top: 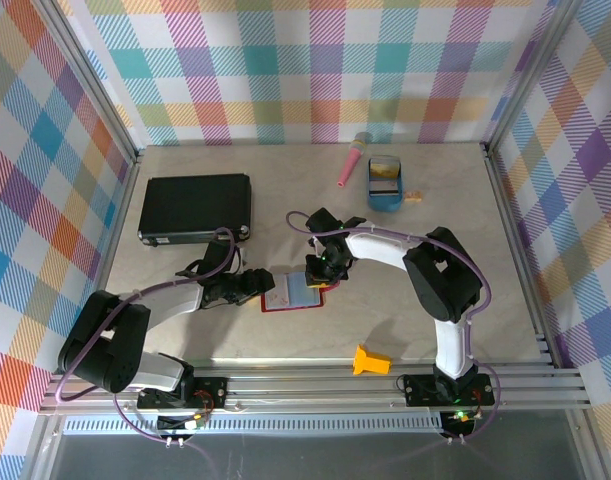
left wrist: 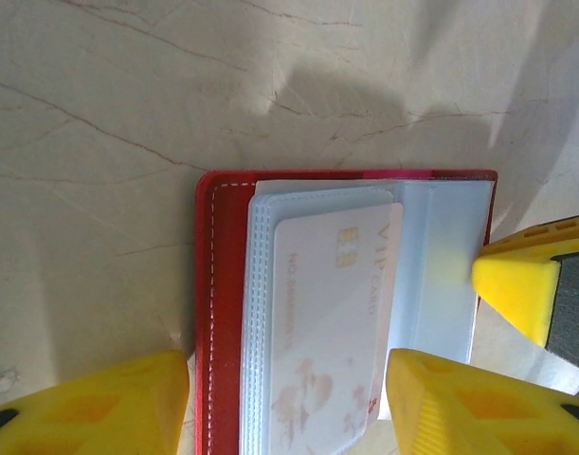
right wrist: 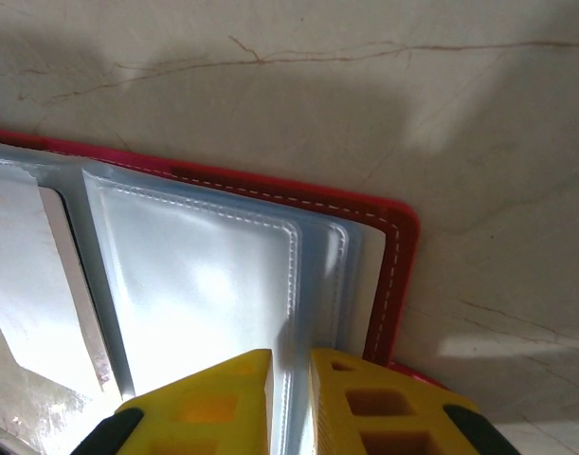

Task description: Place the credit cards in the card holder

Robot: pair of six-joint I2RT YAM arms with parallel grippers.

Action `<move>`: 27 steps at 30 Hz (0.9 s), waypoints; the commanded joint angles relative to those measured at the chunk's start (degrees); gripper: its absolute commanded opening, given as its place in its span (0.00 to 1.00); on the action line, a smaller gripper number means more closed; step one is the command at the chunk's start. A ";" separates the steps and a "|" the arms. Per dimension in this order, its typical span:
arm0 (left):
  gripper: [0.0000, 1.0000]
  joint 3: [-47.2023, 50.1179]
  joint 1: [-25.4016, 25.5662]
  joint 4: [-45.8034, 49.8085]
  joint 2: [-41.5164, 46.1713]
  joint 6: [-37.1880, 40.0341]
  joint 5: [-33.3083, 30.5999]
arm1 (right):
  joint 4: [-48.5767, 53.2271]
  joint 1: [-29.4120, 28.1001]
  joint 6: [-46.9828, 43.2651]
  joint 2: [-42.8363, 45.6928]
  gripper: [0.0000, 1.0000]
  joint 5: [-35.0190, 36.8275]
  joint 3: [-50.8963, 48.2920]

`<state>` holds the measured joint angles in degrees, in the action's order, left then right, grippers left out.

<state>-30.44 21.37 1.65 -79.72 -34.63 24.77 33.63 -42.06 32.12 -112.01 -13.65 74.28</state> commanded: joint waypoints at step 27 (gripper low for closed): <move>0.57 -6.11 4.17 -3.99 3.59 -5.63 4.94 | -1.75 1.63 2.99 -0.67 0.18 -3.26 -2.25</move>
<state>-34.89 24.38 0.10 -76.86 -37.89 27.68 31.86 -40.82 34.02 -112.31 -16.47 73.54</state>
